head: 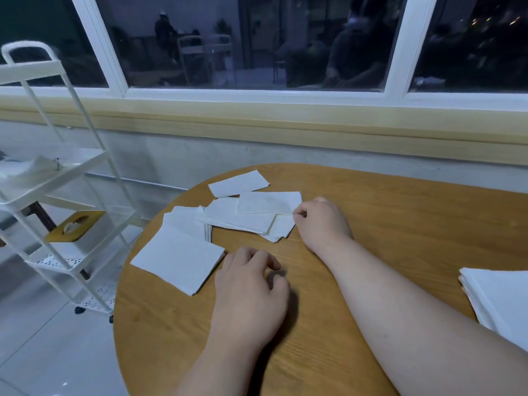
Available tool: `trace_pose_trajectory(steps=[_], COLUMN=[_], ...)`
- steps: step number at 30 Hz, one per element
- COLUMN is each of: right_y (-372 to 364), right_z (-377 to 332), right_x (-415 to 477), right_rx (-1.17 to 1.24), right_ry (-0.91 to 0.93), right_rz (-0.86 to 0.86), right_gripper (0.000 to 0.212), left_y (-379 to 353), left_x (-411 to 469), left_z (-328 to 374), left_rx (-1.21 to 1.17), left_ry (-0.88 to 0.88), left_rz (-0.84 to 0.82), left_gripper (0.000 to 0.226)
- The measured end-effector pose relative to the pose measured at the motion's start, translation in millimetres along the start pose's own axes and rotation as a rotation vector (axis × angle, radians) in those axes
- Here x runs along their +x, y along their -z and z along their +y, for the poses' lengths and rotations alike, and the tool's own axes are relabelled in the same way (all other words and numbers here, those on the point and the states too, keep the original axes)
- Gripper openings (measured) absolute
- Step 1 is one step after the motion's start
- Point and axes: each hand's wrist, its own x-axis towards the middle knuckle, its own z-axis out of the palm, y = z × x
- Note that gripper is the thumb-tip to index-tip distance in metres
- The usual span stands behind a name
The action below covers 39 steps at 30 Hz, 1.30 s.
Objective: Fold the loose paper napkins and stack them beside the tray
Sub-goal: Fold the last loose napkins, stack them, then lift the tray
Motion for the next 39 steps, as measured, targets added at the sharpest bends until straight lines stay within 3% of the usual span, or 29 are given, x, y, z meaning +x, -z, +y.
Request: trace_pose_trajectory(steps=[6,10,15,19,31,39], right_y=[0,2,0,-2,-4,17], right_z=[0,0,-6,-10,-7,12], right_x=[-3,0,5,13,12,-19], right_rx=[-0.014,0.085,0.054,0.060,-0.007,0.301], right_ry=[0.015,-0.022,0.031,0.008,0.049,-0.049], right_rz=[0.024,0.035,-0.045,-0.038,-0.007,0.137], right_gripper=[0.022,0.010,0.035,0.017,0.023,0.023], left_y=[0,1,0,-2,-3,-3], left_x=[0,0,1,1,2,3], left_z=[1,1,1,-1,-2,-4], left_rx=[-0.003,-0.011,-0.005,0.000,0.003,-0.018], left_ry=[0.000,0.001,0.002,-0.008,-0.010,0.008], left_rz=[-0.012,-0.023,-0.031,-0.028,-0.038,-0.055], left_gripper=[0.010,0.009,0.008,0.007,0.009,0.008])
